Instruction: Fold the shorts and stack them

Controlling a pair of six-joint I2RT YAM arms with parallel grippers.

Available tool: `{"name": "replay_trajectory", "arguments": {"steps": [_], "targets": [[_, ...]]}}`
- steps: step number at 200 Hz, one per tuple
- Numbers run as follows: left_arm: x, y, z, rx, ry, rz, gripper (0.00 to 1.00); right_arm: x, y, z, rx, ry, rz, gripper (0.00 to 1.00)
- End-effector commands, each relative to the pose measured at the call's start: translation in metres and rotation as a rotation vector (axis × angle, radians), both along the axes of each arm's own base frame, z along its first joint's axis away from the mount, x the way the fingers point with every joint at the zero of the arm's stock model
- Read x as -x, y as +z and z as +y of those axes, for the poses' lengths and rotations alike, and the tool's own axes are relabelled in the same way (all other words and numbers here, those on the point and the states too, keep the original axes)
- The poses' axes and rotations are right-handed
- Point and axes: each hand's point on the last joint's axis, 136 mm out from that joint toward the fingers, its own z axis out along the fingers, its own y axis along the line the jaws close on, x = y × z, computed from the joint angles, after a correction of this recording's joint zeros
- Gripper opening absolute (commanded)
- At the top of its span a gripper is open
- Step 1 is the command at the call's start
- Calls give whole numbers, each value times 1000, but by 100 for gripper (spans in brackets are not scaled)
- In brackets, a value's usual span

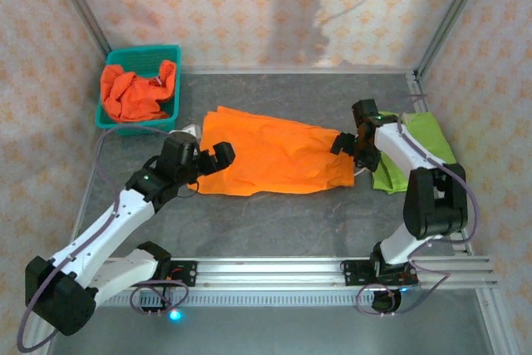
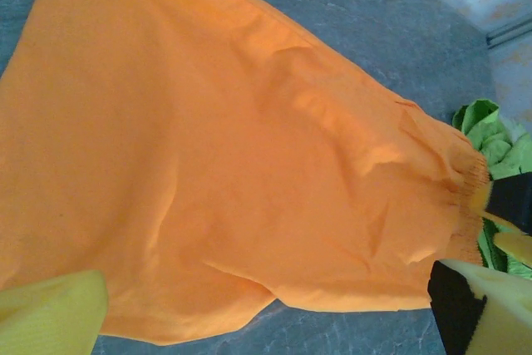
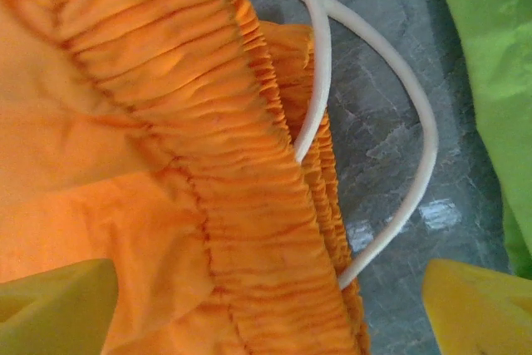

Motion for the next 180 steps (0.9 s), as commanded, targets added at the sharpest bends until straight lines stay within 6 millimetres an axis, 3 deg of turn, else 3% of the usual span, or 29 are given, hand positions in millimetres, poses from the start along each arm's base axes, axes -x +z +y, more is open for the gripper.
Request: {"name": "replay_trajectory", "arguments": {"steps": [1, 38, 63, 117, 150, 180], "targets": [[5, -3, -4, -13, -43, -7, 100, -11, -5, -6, 23, 14, -6, 89], [5, -8, -3, -17, -37, 0, 100, -14, -27, 0, -9, 15, 41, 82], [5, -8, -2, -16, -33, -2, 100, -13, -39, 2, -19, 16, 66, 71], [-1, -3, 6, -41, 9, -20, 100, -7, -60, -4, 24, 27, 133, 26], [-7, 0, 6, -34, 14, -23, 100, -13, -45, -15, 103, 45, 94, 0], [-8, 1, 6, -32, 13, -22, 100, -25, -2, -18, 180, 94, -6, 0]]}}
